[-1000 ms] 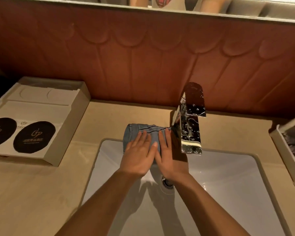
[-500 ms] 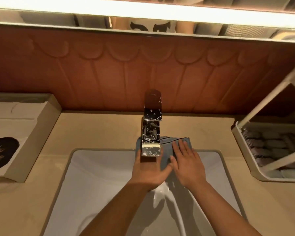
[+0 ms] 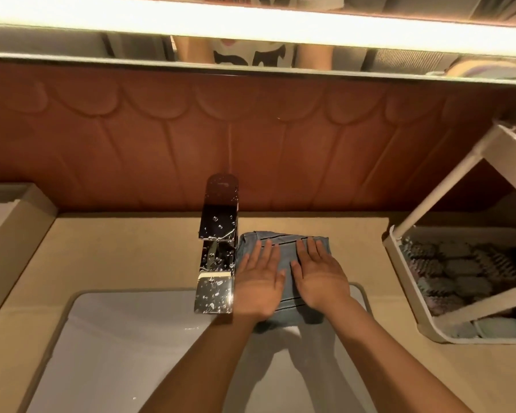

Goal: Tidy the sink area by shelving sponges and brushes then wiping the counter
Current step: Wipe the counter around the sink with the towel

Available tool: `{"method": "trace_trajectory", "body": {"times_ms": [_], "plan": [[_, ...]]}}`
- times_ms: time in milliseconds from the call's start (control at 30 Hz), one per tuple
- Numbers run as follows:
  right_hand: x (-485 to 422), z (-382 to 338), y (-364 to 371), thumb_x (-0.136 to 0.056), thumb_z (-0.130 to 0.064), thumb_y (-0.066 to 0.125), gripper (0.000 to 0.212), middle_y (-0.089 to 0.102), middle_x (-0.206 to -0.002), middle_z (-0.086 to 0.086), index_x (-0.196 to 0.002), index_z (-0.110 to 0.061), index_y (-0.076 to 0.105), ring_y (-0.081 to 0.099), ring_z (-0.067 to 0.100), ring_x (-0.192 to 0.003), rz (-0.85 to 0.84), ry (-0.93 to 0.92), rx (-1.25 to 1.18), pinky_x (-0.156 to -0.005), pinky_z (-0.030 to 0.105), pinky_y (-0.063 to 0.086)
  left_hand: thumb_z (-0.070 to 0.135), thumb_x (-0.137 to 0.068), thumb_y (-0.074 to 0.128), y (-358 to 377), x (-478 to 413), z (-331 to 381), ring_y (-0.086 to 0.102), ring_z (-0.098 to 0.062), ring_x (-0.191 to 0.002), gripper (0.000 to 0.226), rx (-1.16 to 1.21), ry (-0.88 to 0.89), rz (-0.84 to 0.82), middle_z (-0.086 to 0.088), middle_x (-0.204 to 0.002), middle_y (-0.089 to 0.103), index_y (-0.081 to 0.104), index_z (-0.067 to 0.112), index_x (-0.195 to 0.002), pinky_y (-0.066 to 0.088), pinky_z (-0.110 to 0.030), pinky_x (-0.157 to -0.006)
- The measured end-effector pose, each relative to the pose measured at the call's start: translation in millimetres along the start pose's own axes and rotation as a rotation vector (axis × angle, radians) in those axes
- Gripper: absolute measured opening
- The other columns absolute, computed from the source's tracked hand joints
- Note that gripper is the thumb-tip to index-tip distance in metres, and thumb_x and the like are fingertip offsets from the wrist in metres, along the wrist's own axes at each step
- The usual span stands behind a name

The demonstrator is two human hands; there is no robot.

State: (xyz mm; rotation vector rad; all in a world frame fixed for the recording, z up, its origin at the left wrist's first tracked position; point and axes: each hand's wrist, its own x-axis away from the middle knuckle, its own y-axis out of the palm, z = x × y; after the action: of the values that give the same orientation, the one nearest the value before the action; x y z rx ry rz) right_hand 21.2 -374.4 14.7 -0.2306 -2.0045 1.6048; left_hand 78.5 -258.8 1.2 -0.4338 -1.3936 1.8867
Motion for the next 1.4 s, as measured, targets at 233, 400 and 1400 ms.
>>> {"method": "trace_trajectory", "body": {"times_ms": [233, 400, 1400], "plan": [[-30.4, 5.0, -7.7, -0.101, -0.031, 0.014, 0.053, -0.003, -0.158, 0.009, -0.149, -0.013, 0.0, -0.006, 0.023, -0.146, 0.028, -0.014, 0.041, -0.118, 0.031, -0.001, 0.045, -0.079, -0.018, 7.9, -27.8, 0.4, -0.025, -0.01, -0.138, 0.072, -0.065, -0.007, 0.04, 0.0, -0.156, -0.019, -0.016, 0.019, -0.146, -0.015, -0.029, -0.11], [-45.8, 10.2, -7.0, -0.1, -0.036, 0.017, 0.055, 0.0, -0.158, 0.009, -0.149, -0.014, 0.004, -0.005, 0.023, -0.146, 0.083, -0.032, -0.027, -0.118, 0.033, -0.002, 0.043, -0.086, -0.011, 5.2, -44.5, 0.2, -0.018, -0.014, -0.143, 0.066, -0.065, -0.002, 0.081, 0.0, -0.157, -0.015, -0.012, 0.018, -0.147, -0.015, -0.029, -0.111], [-45.4, 83.1, 2.1, -0.088, -0.044, -0.001, 0.066, -0.005, -0.159, 0.001, -0.149, -0.019, -0.002, -0.01, 0.017, -0.145, 0.222, -0.046, -0.056, -0.118, 0.031, -0.004, 0.035, -0.1, 0.009, 24.1, -66.2, 67.7, -0.014, -0.014, -0.145, 0.055, -0.107, -0.081, 0.078, 0.0, -0.158, -0.011, -0.008, 0.017, -0.149, -0.008, -0.032, -0.116]]}}
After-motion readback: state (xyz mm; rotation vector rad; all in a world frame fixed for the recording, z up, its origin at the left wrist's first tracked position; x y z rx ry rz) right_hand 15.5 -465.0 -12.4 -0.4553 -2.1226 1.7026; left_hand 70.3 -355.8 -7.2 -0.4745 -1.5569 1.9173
